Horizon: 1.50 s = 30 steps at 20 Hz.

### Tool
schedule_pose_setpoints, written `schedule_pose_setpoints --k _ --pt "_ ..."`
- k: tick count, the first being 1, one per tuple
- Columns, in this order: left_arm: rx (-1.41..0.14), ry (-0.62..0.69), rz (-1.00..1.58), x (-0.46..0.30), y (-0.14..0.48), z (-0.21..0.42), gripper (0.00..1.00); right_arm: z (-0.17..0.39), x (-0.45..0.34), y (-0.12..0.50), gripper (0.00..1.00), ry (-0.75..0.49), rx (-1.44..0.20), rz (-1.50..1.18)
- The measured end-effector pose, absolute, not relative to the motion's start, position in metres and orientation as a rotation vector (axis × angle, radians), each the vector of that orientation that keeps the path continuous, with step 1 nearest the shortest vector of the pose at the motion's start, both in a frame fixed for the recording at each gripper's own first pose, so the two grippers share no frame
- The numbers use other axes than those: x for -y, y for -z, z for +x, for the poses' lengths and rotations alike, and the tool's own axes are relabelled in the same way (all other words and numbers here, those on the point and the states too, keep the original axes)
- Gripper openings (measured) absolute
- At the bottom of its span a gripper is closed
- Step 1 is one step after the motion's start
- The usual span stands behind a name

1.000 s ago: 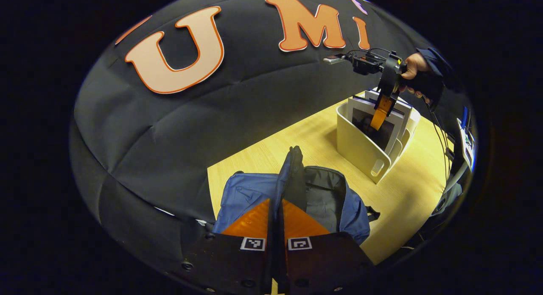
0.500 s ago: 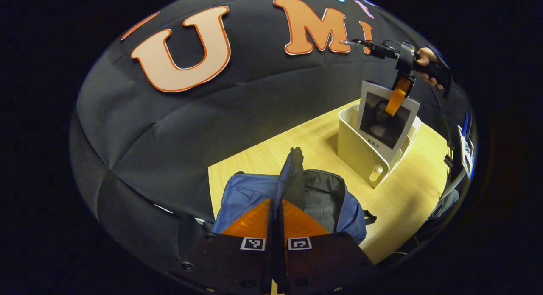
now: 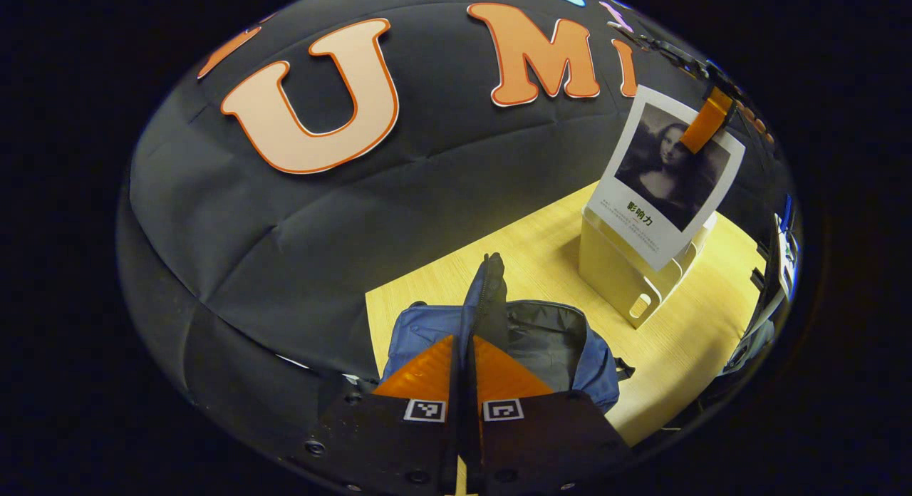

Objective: Open the schoolbag, grab two books from the bookshelf and put them into the schoolbag.

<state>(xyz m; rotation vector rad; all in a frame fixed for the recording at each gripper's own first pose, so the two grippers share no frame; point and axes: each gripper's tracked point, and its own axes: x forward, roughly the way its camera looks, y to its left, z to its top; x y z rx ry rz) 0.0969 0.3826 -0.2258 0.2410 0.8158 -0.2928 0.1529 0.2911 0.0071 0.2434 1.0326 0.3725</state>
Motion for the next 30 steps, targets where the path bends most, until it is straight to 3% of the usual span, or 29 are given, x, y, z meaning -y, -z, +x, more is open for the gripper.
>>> schedule_pose_setpoints --k 5,18,30 --pt "-0.828 0.307 0.247 -0.369 0.225 0.098 0.02 0.131 -0.344 0.016 0.34 -0.473 -1.031 0.429" --pt "-0.845 0.291 0.223 -0.36 0.225 0.099 0.02 0.126 -0.466 0.107 0.33 -0.457 -1.066 0.741" --pt "-0.825 0.38 0.149 -0.331 0.217 0.082 0.02 0.127 -0.568 0.186 0.32 -0.428 -1.054 0.919"
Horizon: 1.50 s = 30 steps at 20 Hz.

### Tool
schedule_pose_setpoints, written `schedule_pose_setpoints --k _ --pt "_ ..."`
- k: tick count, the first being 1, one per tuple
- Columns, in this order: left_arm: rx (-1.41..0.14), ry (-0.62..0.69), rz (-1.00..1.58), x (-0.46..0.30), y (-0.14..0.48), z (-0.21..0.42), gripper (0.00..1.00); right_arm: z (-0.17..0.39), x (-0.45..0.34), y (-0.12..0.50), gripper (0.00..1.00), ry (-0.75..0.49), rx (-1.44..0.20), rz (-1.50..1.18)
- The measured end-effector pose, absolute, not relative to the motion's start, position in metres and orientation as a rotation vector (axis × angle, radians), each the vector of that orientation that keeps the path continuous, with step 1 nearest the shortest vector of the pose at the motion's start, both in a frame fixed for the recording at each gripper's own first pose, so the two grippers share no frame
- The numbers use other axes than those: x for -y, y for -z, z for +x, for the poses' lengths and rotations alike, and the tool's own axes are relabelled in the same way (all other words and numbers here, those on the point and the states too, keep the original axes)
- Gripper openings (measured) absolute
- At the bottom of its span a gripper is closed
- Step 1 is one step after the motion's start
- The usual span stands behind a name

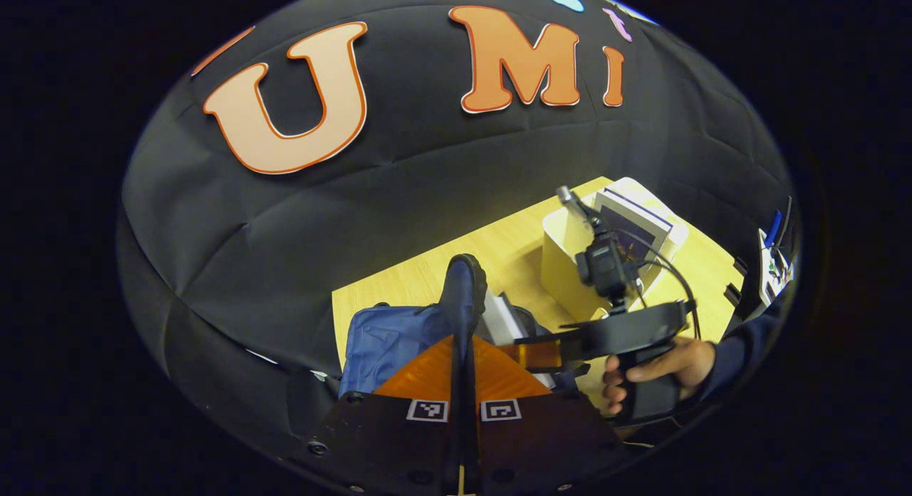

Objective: Open the schoolbag, grab two books from the bookshelf and put them into the schoolbag.

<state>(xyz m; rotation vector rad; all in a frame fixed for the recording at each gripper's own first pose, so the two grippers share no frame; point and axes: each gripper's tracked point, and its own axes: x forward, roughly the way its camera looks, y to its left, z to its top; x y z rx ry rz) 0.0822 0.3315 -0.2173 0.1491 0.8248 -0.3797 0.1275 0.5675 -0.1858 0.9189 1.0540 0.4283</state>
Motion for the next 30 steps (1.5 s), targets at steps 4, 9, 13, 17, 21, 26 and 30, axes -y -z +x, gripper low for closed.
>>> schedule_pose_setpoints --k 4,9,13,17,21,26,30 --pt "-0.821 0.387 0.151 -0.331 0.221 0.08 0.01 0.127 -0.587 0.202 0.32 -0.44 -1.064 1.032" --pt "-0.82 0.371 0.152 -0.335 0.222 0.08 0.01 0.133 -0.594 0.205 0.35 -0.424 -1.056 0.871" --pt "-0.826 0.371 0.135 -0.331 0.227 0.077 0.01 0.129 -0.571 0.214 0.94 -0.404 -1.1 0.751" --pt "-0.827 0.373 0.141 -0.327 0.232 0.075 0.01 0.124 -0.541 0.209 0.97 -0.439 -1.097 0.588" --pt "-0.827 0.359 0.147 -0.324 0.232 0.074 0.01 0.128 -0.499 0.183 0.97 -0.498 -1.013 0.319" --pt "-0.839 0.321 0.134 -0.318 0.234 0.069 0.01 0.121 -0.431 0.147 0.97 -0.508 -0.972 0.186" --pt "-0.845 0.299 0.14 -0.311 0.232 0.064 0.02 0.117 -0.374 0.127 0.97 -0.487 -0.994 0.121"
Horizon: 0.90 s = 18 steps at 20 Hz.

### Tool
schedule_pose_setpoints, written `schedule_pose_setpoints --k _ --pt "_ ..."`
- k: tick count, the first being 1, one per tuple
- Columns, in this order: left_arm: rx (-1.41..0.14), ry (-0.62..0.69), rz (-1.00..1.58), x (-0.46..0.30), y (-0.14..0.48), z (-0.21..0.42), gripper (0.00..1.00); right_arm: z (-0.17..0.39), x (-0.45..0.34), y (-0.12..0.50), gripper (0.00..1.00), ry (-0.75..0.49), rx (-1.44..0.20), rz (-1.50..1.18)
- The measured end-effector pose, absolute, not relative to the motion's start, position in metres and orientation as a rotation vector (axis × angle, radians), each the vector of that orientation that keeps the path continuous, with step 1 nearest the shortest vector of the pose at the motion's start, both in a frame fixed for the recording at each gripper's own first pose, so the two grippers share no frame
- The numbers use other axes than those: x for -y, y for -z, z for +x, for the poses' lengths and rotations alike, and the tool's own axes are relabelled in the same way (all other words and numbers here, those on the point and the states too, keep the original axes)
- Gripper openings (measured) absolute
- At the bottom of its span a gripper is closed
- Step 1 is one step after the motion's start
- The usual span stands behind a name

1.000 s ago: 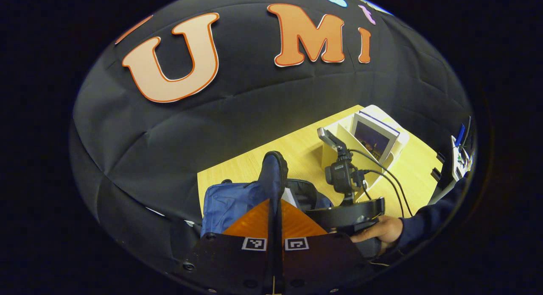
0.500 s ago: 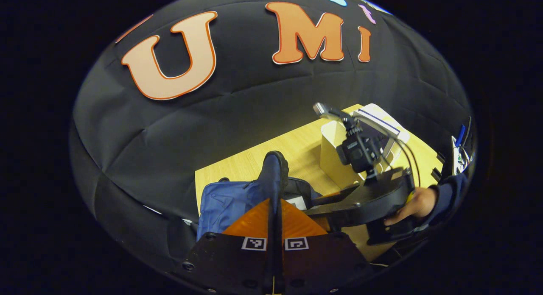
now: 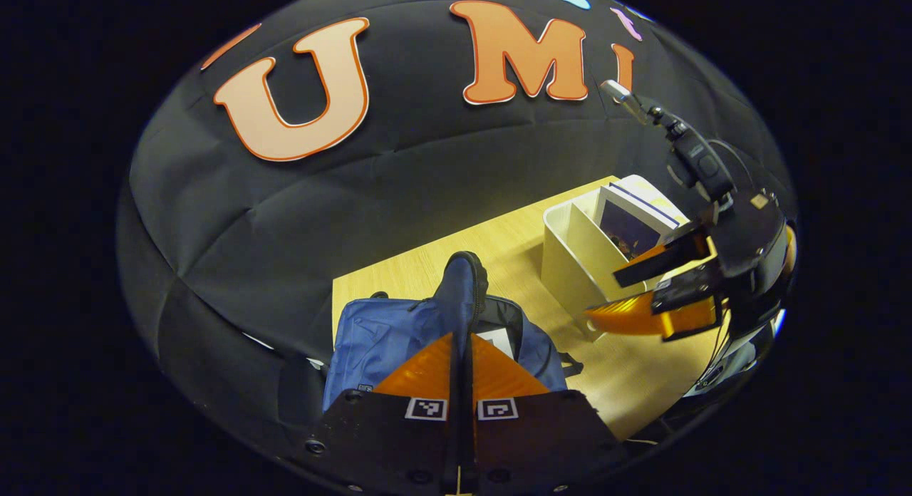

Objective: Open the schoolbag, grab two books from the bookshelf and put them into the schoolbag.

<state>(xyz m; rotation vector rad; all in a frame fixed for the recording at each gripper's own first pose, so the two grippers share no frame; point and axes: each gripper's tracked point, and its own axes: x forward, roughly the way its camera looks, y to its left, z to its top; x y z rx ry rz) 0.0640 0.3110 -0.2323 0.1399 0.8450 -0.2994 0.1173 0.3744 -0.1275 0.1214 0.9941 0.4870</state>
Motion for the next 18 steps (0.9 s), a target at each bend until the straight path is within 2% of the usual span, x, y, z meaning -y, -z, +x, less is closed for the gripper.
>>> schedule_pose_setpoints --k 3,7,12,18 --pt "-0.853 0.293 0.136 -0.308 0.233 0.06 0.01 0.121 -0.342 0.109 0.97 -0.462 -1.001 0.064" --pt "-0.854 0.293 0.147 -0.309 0.232 0.06 0.01 0.111 -0.32 0.074 0.98 -0.548 -1.068 0.068" --pt "-0.855 0.303 0.145 -0.31 0.234 0.06 0.01 0.158 -0.252 0.063 0.97 -0.4 -1.116 0.011" --pt "-0.858 0.321 0.135 -0.307 0.239 0.059 0.01 0.193 -0.222 0.12 0.97 -0.298 -1.273 -0.052"
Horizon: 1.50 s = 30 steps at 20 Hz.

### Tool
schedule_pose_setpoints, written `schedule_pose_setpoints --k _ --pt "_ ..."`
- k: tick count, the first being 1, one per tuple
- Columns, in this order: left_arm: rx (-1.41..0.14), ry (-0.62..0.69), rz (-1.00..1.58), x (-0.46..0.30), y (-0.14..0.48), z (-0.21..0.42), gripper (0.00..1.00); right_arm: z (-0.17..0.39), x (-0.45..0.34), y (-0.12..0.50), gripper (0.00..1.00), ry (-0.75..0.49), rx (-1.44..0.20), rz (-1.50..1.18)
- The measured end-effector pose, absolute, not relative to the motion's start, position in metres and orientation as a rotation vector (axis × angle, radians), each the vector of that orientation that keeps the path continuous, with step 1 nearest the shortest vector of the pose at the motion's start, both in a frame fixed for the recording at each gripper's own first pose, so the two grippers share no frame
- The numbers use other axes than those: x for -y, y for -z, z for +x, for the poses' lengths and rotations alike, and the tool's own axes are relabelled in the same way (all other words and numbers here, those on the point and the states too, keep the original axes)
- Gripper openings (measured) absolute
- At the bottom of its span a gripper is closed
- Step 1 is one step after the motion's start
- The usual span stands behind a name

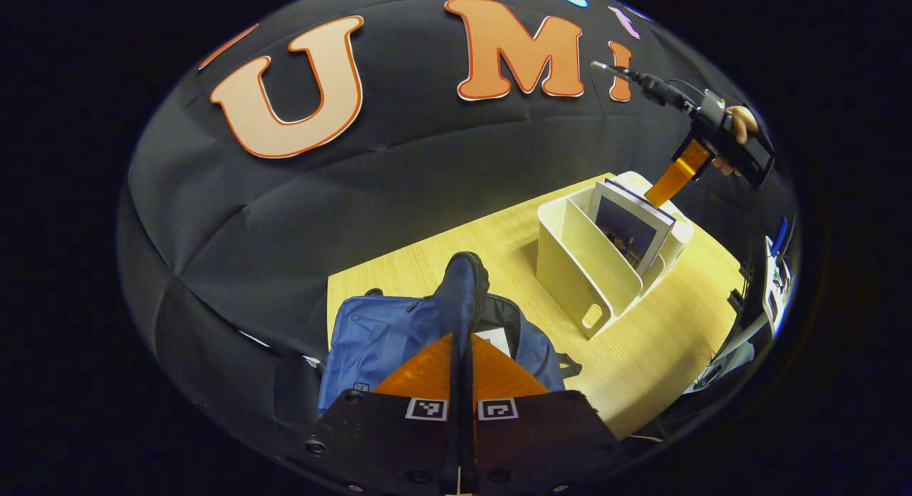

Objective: Open the schoolbag, grab two books from the bookshelf and put them into the schoolbag.

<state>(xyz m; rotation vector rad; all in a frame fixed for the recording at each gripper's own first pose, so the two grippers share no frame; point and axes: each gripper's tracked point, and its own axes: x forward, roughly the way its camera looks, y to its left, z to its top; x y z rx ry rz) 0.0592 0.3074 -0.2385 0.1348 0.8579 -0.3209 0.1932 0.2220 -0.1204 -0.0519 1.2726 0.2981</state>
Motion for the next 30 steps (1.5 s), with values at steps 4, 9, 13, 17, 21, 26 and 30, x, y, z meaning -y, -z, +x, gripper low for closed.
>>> schedule_pose_setpoints --k 4,9,13,17,21,26,30 --pt "-0.859 0.325 0.131 -0.308 0.241 0.056 0.01 0.196 -0.234 0.145 0.98 -0.317 -1.413 -0.038" --pt "-0.854 0.326 0.112 -0.307 0.244 0.053 0.01 0.196 -0.241 0.169 1.0 -0.298 -1.527 -0.07" --pt "-0.853 0.334 0.111 -0.305 0.247 0.051 0.01 0.202 -0.235 0.186 0.79 -0.237 -1.559 -0.109" --pt "-0.852 0.338 0.106 -0.304 0.248 0.051 0.01 0.203 -0.227 0.187 0.31 -0.168 -1.578 -0.099" --pt "-0.854 0.341 0.105 -0.303 0.25 0.051 0.01 0.196 -0.222 0.157 0.35 -0.179 -1.559 -0.051" --pt "-0.861 0.343 0.11 -0.3 0.25 0.054 0.01 0.182 -0.209 0.099 0.35 -0.21 -1.509 -0.021" --pt "-0.862 0.341 0.114 -0.302 0.249 0.055 0.01 0.168 -0.204 0.053 0.35 -0.238 -1.427 0.044"
